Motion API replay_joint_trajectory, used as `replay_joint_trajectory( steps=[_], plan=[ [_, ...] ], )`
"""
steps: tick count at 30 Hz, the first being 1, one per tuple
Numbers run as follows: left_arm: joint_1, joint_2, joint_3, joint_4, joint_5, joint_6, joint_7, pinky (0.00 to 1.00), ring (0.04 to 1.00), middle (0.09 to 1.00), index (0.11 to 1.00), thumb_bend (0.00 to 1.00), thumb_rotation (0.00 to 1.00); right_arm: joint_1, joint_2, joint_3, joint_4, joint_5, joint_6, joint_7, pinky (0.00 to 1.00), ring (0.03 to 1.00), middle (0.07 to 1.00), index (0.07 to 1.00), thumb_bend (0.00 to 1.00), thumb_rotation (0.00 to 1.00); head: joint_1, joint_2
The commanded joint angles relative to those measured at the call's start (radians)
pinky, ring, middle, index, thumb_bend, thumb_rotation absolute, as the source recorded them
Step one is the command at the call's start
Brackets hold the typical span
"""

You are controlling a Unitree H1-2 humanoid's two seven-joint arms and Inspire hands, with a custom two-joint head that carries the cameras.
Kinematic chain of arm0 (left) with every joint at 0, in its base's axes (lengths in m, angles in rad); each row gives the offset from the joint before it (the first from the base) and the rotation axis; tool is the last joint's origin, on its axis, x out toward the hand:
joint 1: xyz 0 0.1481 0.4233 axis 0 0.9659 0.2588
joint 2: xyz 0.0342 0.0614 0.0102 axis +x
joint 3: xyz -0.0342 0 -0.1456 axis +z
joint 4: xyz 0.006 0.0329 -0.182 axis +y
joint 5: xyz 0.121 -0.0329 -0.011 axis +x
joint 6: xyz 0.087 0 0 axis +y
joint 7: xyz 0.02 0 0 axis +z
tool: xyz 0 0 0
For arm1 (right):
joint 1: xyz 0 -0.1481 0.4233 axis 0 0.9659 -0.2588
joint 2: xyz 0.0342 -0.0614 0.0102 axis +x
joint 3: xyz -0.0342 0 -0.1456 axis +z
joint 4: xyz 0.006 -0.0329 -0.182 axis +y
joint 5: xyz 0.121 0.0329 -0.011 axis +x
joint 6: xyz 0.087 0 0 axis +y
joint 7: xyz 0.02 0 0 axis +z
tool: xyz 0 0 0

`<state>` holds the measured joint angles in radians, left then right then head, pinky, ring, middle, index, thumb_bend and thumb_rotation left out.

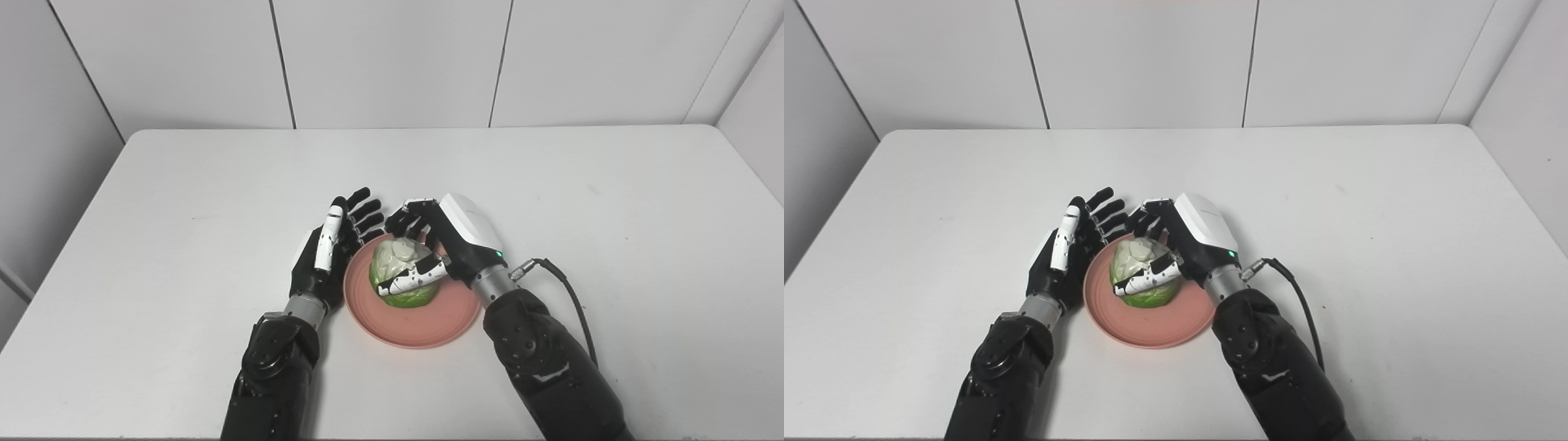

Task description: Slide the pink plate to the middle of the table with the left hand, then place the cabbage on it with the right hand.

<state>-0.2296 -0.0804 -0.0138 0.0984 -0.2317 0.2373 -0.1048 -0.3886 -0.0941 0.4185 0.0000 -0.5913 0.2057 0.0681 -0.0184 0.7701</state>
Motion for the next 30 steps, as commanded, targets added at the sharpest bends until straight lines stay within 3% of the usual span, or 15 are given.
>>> replay_joint_trajectory(
  steps=[1,8,9,10,11,13,19,23,30],
  plan=[
    [0.011,0.003,-0.003,0.026,0.011,0.042,0.007,0.81,0.844,0.847,0.84,0.42,1.0,-0.018,0.003,0.0,0.01,-0.013,-0.024,0.003,0.32,0.39,0.434,0.516,0.53,0.0,-0.003,-0.002],
    [0.009,0.004,0.003,0.027,-0.003,0.048,0.0,0.8,0.843,0.848,0.841,0.42,1.0,-0.016,0.0,-0.009,-0.021,-0.001,0.013,0.037,0.37,0.456,0.461,0.521,0.53,0.0,-0.008,-0.004],
    [0.009,0.005,0.003,0.026,-0.004,0.05,-0.002,0.81,0.848,0.854,0.846,0.42,1.0,-0.016,-0.004,-0.005,-0.035,-0.012,0.028,0.049,0.4,0.509,0.562,0.5,0.52,0.11,-0.008,-0.004],
    [0.008,0.005,0.002,0.025,-0.003,0.052,-0.001,0.81,0.848,0.854,0.846,0.42,1.0,-0.016,-0.007,-0.002,-0.049,-0.022,0.04,0.062,0.4,0.509,0.562,0.5,0.52,0.11,-0.007,-0.004],
    [0.007,0.006,0.001,0.026,0.0,0.054,0.0,0.82,0.854,0.859,0.848,0.43,1.0,-0.016,-0.01,0.0,-0.059,-0.029,0.049,0.074,0.42,0.542,0.611,0.594,0.72,0.15,-0.007,-0.005],
    [0.005,0.006,0.0,0.027,0.002,0.059,0.001,0.83,0.859,0.865,0.855,0.43,1.0,-0.017,-0.019,0.003,-0.084,-0.036,0.065,0.108,0.44,0.582,0.669,0.674,0.84,0.21,-0.008,-0.004],
    [0.002,0.011,-0.002,0.042,0.003,0.047,-0.008,0.85,0.862,0.869,0.87,0.42,1.0,-0.02,-0.054,0.018,-0.153,-0.072,0.084,0.187,0.62,0.714,0.779,0.835,0.98,0.45,-0.009,-0.024],
    [-0.003,0.013,-0.002,0.063,0.006,0.03,-0.016,0.85,0.861,0.869,0.871,0.42,1.0,-0.019,-0.065,0.004,-0.192,-0.065,0.091,0.222,0.69,0.781,0.831,0.88,1.0,0.51,-0.006,-0.029],
    [-0.008,0.008,0.005,0.077,0.004,0.025,-0.016,0.86,0.867,0.869,0.867,0.43,1.0,-0.009,-0.083,-0.029,-0.265,-0.06,0.077,0.254,0.66,0.778,0.851,0.913,1.0,0.58,-0.008,-0.038]
  ],
)
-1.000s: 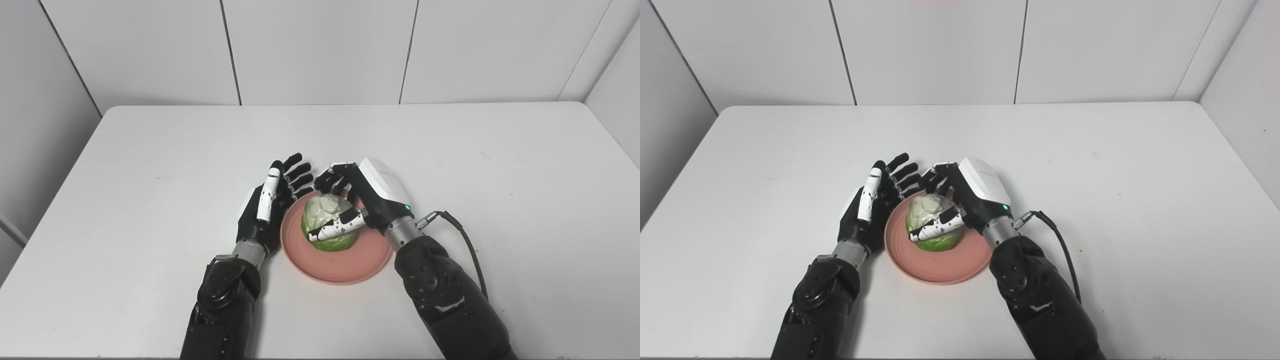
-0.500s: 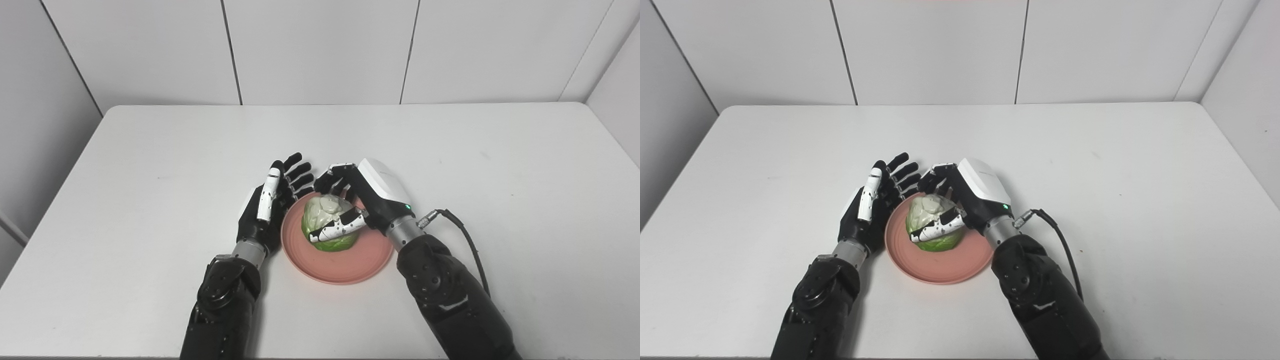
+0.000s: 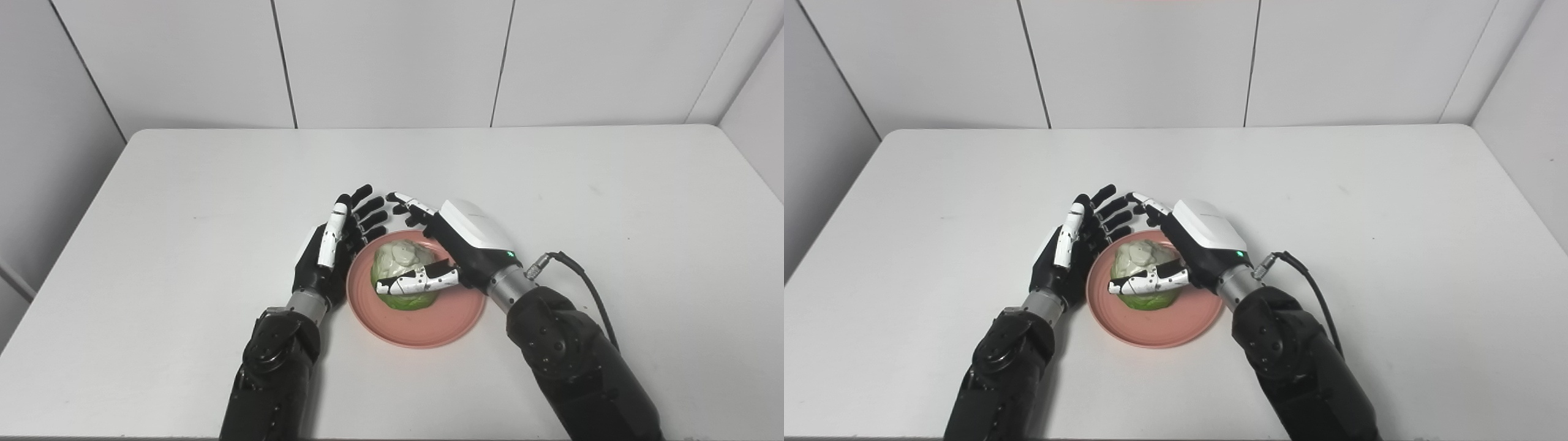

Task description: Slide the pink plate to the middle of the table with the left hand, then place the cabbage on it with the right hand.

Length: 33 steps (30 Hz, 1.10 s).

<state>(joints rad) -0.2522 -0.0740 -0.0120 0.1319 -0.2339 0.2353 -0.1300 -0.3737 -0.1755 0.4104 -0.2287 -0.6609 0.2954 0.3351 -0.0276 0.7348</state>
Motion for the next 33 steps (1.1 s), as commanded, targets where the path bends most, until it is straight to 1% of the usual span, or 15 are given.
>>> replay_joint_trajectory(
  steps=[1,4,6,9,11,13,14,15,16,17,18,20,25,30,33],
  plan=[
    [0.014,0.002,0.004,0.046,0.005,0.022,0.007,0.85,0.868,0.87,0.867,0.42,1.0,-0.02,-0.003,-0.028,-0.042,0.015,-0.022,-0.016,0.66,0.776,0.851,0.913,1.0,0.59,0.001,-0.003],
    [0.012,-0.002,0.012,0.058,-0.003,0.012,0.006,0.84,0.859,0.865,0.861,0.42,1.0,-0.014,-0.006,-0.048,-0.053,0.034,-0.048,-0.028,0.64,0.762,0.845,0.922,1.0,0.61,0.005,-0.008],
    [0.012,-0.001,0.012,0.06,0.0,0.007,0.005,0.84,0.859,0.864,0.859,0.42,1.0,-0.005,-0.002,-0.076,-0.056,0.078,-0.086,-0.052,0.64,0.759,0.845,0.923,1.0,0.6,0.005,-0.008],
    [0.015,-0.003,0.012,0.06,0.007,-0.008,0.009,0.84,0.868,0.861,0.851,0.42,1.0,0.006,0.007,-0.122,-0.055,0.14,-0.137,-0.09,0.68,0.805,0.871,0.929,1.0,0.58,0.003,-0.01],
    [0.016,-0.003,0.013,0.063,0.014,-0.026,0.012,0.84,0.863,0.853,0.836,0.43,1.0,0.012,0.009,-0.144,-0.052,0.161,-0.158,-0.112,0.71,0.828,0.884,0.934,0.99,0.59,0.004,-0.013],
    [0.018,0.0,0.01,0.065,0.029,-0.047,0.018,0.84,0.859,0.853,0.838,0.44,1.0,0.026,0.011,-0.168,-0.057,0.17,-0.161,-0.137,0.74,0.848,0.897,0.941,0.95,0.67,0.006,-0.015],
    [0.019,0.002,0.008,0.065,0.038,-0.055,0.022,0.83,0.854,0.857,0.847,0.44,1.0,0.033,0.011,-0.178,-0.06,0.171,-0.16,-0.148,0.76,0.865,0.907,0.946,0.92,0.74,0.006,-0.015],
    [0.022,0.003,0.008,0.064,0.048,-0.067,0.026,0.83,0.854,0.857,0.848,0.44,1.0,0.047,0.012,-0.19,-0.065,0.167,-0.157,-0.164,0.77,0.866,0.908,0.946,0.92,0.75,0.008,-0.017],
    [0.024,0.004,0.008,0.063,0.055,-0.076,0.029,0.84,0.853,0.862,0.854,0.44,1.0,0.056,0.013,-0.199,-0.067,0.164,-0.155,-0.174,0.78,0.87,0.911,0.949,0.9,0.83,0.008,-0.017],
    [0.029,0.006,0.008,0.062,0.063,-0.093,0.029,0.84,0.853,0.865,0.858,0.44,1.0,0.071,0.012,-0.21,-0.069,0.167,-0.158,-0.187,0.79,0.872,0.913,0.95,0.89,0.88,0.01,-0.018],
    [0.032,0.008,0.008,0.061,0.069,-0.105,0.029,0.85,0.857,0.873,0.867,0.44,1.0,0.08,0.011,-0.217,-0.071,0.169,-0.161,-0.195,0.81,0.887,0.924,0.949,0.84,0.95,0.01,-0.018],
    [0.042,0.012,0.008,0.058,0.086,-0.133,0.031,0.85,0.863,0.88,0.875,0.44,1.0,0.106,0.018,-0.239,-0.071,0.185,-0.166,-0.217,0.82,0.888,0.921,0.938,0.8,0.99,0.011,-0.02],
    [0.071,0.022,0.013,0.036,0.11,-0.173,0.037,0.86,0.881,0.895,0.894,0.45,1.0,0.175,0.027,-0.28,-0.044,0.219,-0.214,-0.283,0.83,0.901,0.923,0.936,0.71,1.0,0.013,-0.023],
    [0.107,0.041,0.002,0.01,0.138,-0.224,0.03,0.9,0.908,0.918,0.919,0.45,1.0,0.244,0.06,-0.322,0.016,0.315,-0.302,-0.338,0.86,0.913,0.931,0.931,0.66,1.0,0.014,-0.023],
    [0.127,0.051,-0.006,-0.004,0.156,-0.247,0.03,0.92,0.919,0.93,0.933,0.47,1.0,0.275,0.074,-0.33,0.032,0.335,-0.311,-0.352,0.85,0.919,0.926,0.926,0.64,1.0,0.021,-0.022]
  ],
)
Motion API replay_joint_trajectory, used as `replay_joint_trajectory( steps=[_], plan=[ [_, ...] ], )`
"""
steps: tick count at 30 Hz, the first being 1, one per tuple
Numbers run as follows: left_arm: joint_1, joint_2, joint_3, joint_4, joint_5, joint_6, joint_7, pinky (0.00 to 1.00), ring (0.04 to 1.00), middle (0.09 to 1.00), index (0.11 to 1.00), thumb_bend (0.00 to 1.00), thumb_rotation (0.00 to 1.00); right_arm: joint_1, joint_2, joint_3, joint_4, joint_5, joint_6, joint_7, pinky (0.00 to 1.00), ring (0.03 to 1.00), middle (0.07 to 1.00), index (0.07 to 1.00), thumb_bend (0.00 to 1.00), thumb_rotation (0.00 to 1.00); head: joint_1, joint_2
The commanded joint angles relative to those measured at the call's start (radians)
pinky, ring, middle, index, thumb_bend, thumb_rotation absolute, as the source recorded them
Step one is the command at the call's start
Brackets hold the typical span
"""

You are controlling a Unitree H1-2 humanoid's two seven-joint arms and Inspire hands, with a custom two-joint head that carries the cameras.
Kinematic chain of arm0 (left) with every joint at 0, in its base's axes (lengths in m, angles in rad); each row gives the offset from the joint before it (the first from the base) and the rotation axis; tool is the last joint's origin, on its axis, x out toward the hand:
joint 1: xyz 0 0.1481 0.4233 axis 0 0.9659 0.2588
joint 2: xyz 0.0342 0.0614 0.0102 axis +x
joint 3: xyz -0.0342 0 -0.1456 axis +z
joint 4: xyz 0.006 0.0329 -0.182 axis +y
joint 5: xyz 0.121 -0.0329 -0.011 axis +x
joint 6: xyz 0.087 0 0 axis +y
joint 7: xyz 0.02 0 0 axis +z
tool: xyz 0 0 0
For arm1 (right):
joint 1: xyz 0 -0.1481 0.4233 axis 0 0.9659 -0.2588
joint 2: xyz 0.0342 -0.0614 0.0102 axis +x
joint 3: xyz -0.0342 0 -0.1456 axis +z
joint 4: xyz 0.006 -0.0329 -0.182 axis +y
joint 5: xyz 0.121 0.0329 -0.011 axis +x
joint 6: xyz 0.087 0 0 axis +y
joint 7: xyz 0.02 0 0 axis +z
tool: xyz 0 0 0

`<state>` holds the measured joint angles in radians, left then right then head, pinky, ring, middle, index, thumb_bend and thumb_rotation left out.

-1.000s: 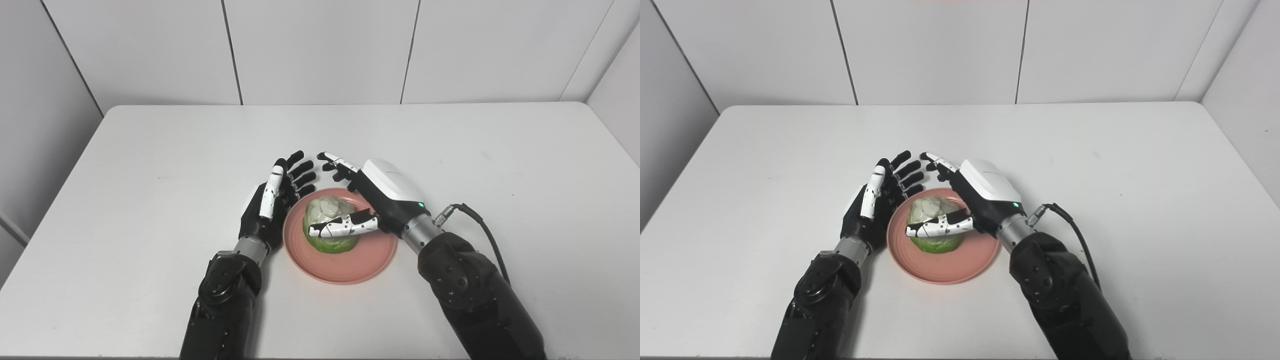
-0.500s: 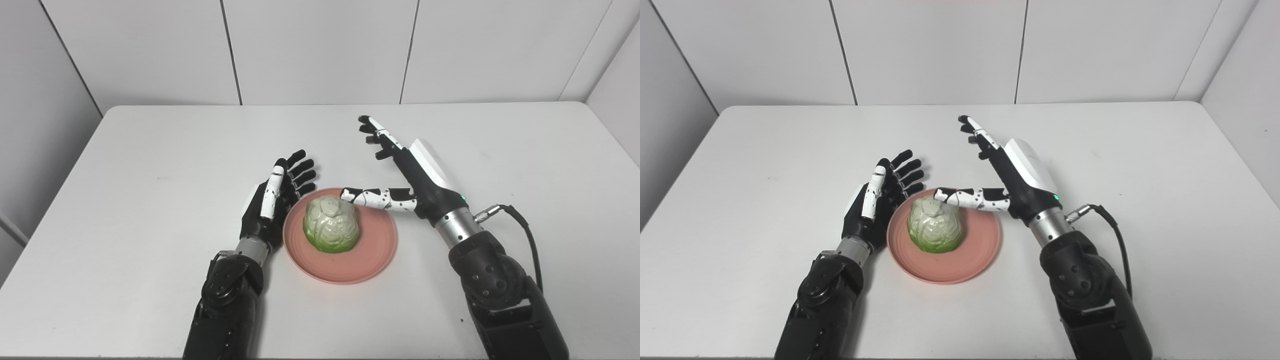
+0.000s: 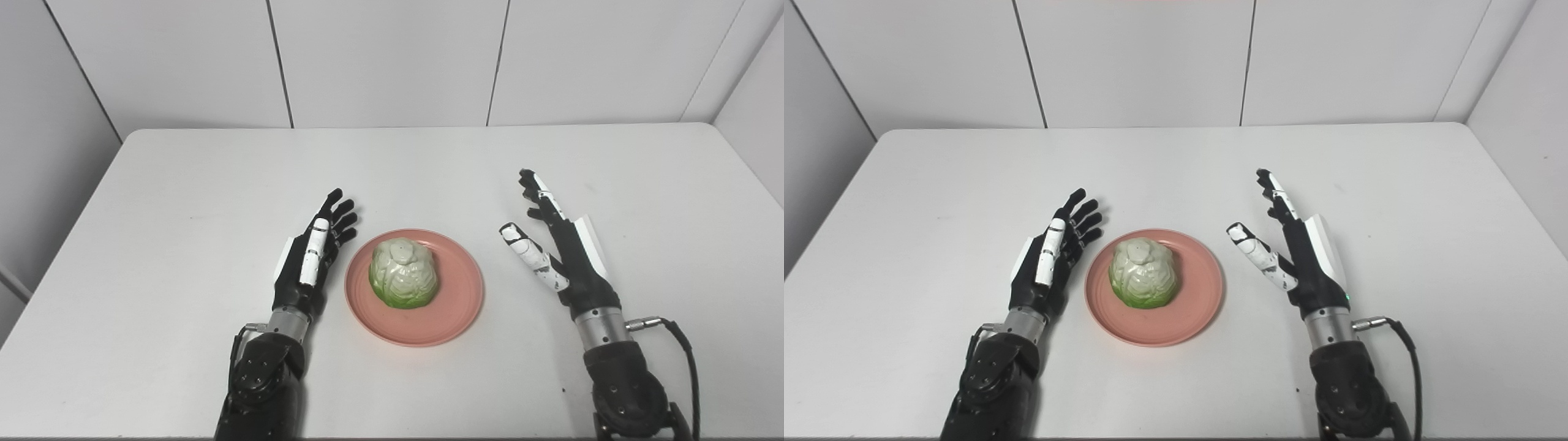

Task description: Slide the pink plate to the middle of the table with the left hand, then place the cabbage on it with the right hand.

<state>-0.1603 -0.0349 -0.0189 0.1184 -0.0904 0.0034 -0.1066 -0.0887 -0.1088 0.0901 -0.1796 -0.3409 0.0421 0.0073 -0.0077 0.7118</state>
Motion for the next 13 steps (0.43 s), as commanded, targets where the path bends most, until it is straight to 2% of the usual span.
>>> replay_joint_trajectory(
  steps=[1,4,7,9,13],
  plan=[
    [0.044,0.014,-0.002,0.0,0.019,-0.016,0.007,0.92,0.921,0.932,0.936,0.46,1.0,0.0,0.015,-0.012,-0.017,0.024,-0.052,-0.026,0.84,0.922,0.927,0.928,0.63,1.0,0.002,0.0],
    [0.065,0.022,-0.008,-0.013,0.025,-0.027,0.004,0.94,0.93,0.941,0.944,0.46,1.0,0.021,0.037,-0.023,-0.012,0.069,-0.041,-0.026,0.78,0.924,0.927,0.922,0.58,1.0,0.002,0.0],
    [0.091,0.022,-0.012,-0.027,0.036,-0.035,0.011,0.93,0.92,0.932,0.931,0.49,1.0,0.036,0.039,-0.023,0.01,0.082,-0.07,-0.029,0.8,0.909,0.918,0.916,0.46,1.0,0.004,-0.001],
    [0.113,0.023,-0.017,-0.045,0.044,-0.032,0.011,0.92,0.914,0.925,0.923,0.5,1.0,0.044,0.028,-0.02,0.038,0.08,-0.112,-0.034,0.8,0.895,0.906,0.905,0.39,1.0,0.005,0.0],
    [0.132,0.025,-0.026,-0.062,0.053,-0.027,0.011,0.91,0.909,0.92,0.916,0.49,1.0,0.051,0.027,-0.018,0.064,0.078,-0.136,-0.038,0.85,0.891,0.889,0.888,0.33,1.0,0.004,-0.001]
  ],
)
